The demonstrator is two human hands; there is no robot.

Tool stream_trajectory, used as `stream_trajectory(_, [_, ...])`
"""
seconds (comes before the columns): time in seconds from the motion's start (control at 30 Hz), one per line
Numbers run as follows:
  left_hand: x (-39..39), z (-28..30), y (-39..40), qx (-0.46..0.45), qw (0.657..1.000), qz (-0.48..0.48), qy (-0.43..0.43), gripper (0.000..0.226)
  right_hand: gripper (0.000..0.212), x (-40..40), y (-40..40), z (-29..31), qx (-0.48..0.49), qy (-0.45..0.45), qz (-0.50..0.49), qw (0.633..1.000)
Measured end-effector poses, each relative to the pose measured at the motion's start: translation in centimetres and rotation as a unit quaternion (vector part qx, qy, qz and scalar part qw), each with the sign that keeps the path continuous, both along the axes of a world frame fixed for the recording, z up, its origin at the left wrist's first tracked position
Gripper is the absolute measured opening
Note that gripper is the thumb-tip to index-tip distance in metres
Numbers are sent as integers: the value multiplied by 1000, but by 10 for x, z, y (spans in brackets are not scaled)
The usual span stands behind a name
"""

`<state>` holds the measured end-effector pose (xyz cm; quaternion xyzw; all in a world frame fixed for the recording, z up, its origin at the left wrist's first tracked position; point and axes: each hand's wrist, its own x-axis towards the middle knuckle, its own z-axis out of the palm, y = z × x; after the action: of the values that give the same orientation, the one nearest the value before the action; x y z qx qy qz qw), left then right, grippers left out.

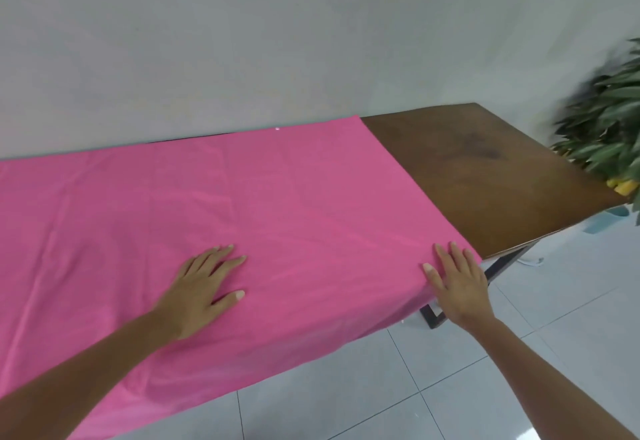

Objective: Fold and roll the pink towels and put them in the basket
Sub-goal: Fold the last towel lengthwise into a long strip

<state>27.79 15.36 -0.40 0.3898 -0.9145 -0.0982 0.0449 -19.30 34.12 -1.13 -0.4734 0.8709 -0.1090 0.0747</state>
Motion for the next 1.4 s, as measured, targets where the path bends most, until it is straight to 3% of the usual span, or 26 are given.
stream_trajectory(0.17, [-35, 10, -2, -4, 1000, 8, -9, 85, 83, -6, -5, 2, 6, -6, -11, 1000])
stream_trajectory(0.43, [-160, 27, -34, -11, 996, -88, -19, 91, 85, -8, -2, 10, 2, -28, -11, 1000])
stream_trajectory(0.67, [-300, 33, -97, 1, 980, -201, 4, 52, 79, -2, -4, 20, 17, -46, -31, 998])
stream_trajectory(0.8, [-376, 37, -137, 31, 966, -257, 13, 44, 78, -5, -8, 23, 19, -52, -36, 998])
stream_trajectory(0.9, [-425, 46, -159, 43, 953, -298, 28, 36, 67, -16, -10, 28, -25, -98, -45, 994])
stream_trajectory(1.0, [-463, 48, -182, 64, 946, -318, 20, 37, 35, -36, -12, 41, -110, -175, -117, 971])
stream_trajectory(1.07, [-484, 46, -196, 74, 943, -324, 5, 32, 19, -50, -11, 44, -154, -155, -173, 960])
stream_trajectory(1.2, [-510, 50, -209, 67, 933, -352, -41, 19, 11, -65, -8, 39, -109, -130, -220, 961])
stream_trajectory(1.4, [-517, 57, -204, 56, 934, -327, -129, 20, 10, -64, -10, 29, -105, -157, -237, 953])
